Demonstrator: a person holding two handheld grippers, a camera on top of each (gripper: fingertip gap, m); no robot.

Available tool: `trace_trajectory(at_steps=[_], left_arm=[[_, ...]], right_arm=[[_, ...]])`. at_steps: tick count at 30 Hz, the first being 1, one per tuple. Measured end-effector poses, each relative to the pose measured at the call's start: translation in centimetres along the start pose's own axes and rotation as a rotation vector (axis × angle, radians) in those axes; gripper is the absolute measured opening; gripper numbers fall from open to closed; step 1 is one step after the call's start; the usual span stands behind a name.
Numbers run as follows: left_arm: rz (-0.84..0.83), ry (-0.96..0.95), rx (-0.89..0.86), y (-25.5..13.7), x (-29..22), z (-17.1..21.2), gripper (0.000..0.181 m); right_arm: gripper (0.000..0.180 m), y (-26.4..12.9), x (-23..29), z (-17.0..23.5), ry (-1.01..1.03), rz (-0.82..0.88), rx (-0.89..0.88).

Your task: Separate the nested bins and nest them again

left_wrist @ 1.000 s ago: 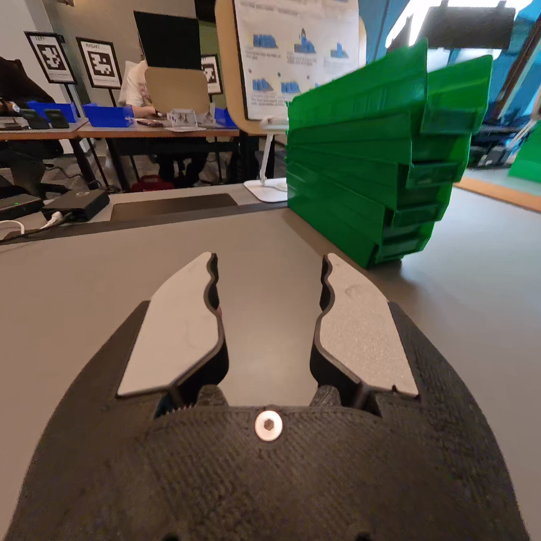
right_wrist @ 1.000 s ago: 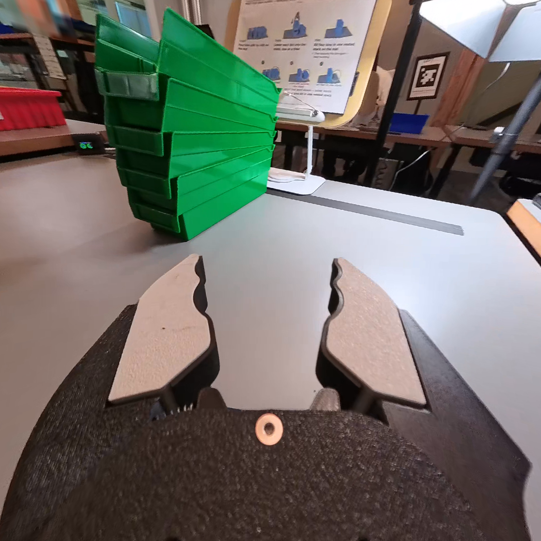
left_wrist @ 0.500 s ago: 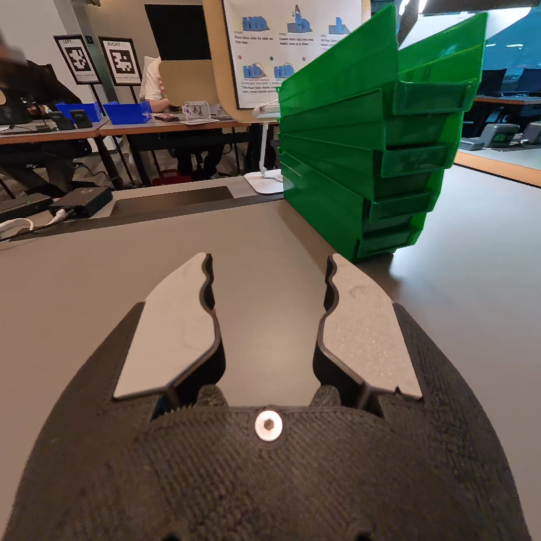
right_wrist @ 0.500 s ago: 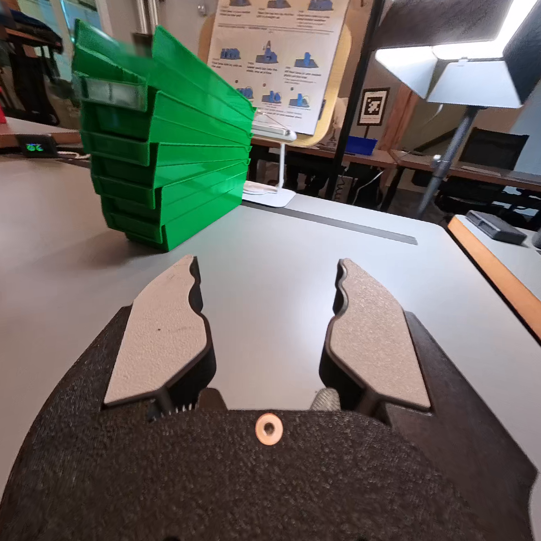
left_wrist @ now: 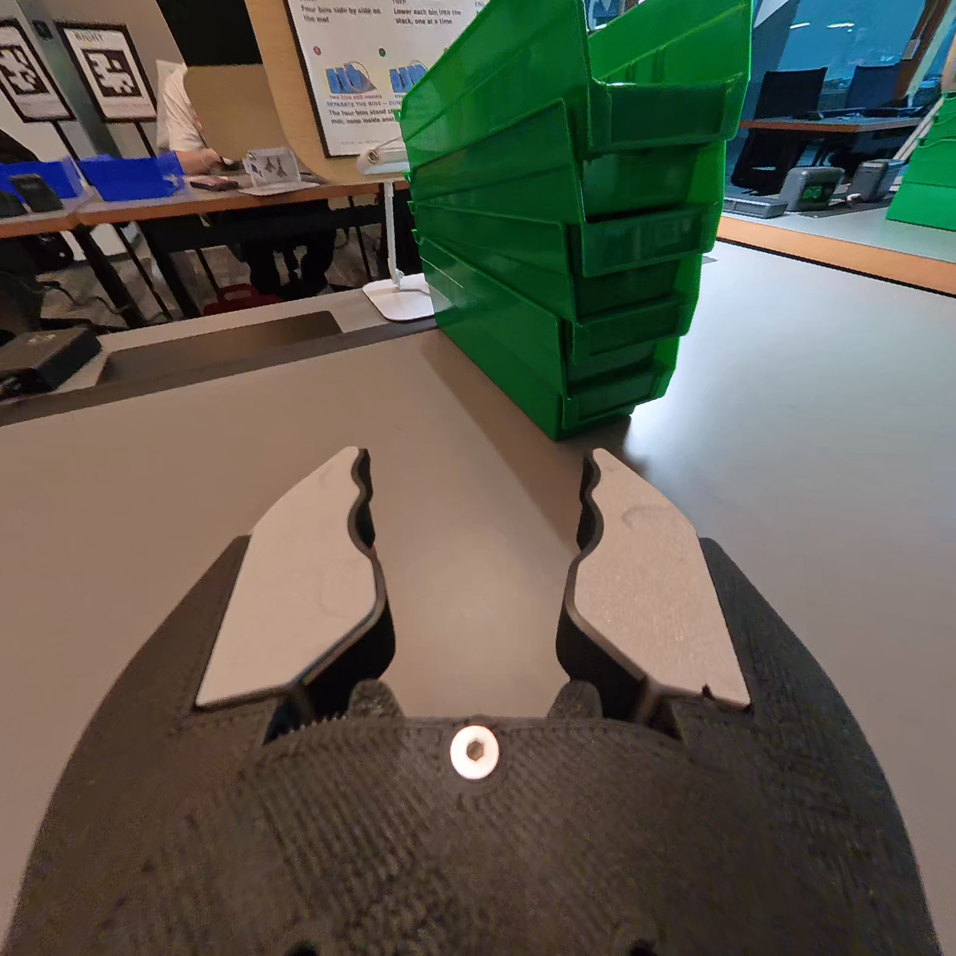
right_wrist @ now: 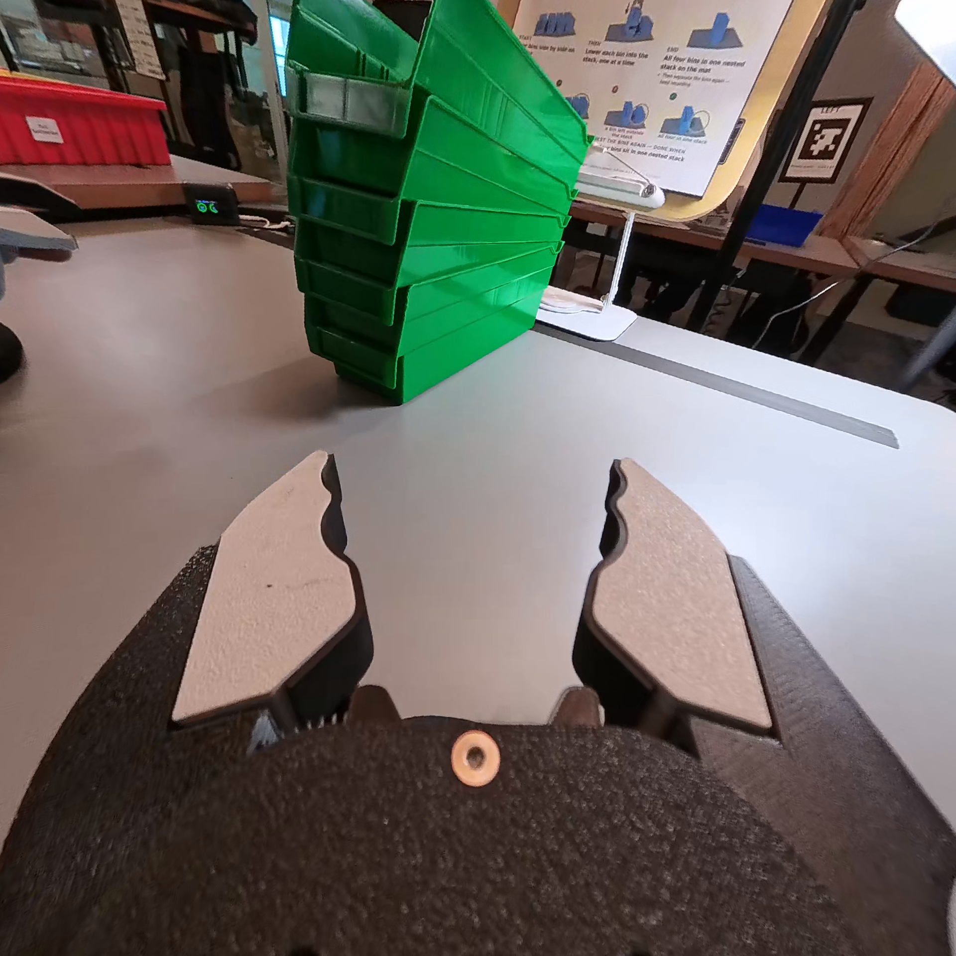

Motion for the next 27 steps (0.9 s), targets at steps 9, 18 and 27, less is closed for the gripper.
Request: trace_trajectory(at_steps=[9,18,27], left_arm=[[0.128,0.0,0.001,0.2,-0.9,0.0,0.076],[0.19,0.001,-0.013,0.1,-1.6,-0.1,0.076],[0.242,0.067,0.048,2.8,-0.4,-1.1,0.074]], right_arm=[[0.097,0.3,0.5,0.3,-0.012,-0.066,0.03],[0.094,0.4,0.9,0.5,-0.026,-0.095,0.041],[0.085,2.4,1.3,-2.8,-0.105,-0.182,0.049]])
Point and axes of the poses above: each gripper's, where its closed fingertips meet, y out along the fingers, z out of its underside, x = y × z across the jaws, the point moved 6 cm from there along -y, back along the fingers, and after that the axes turned 3 degrees about -x, right-handed, at the moved point
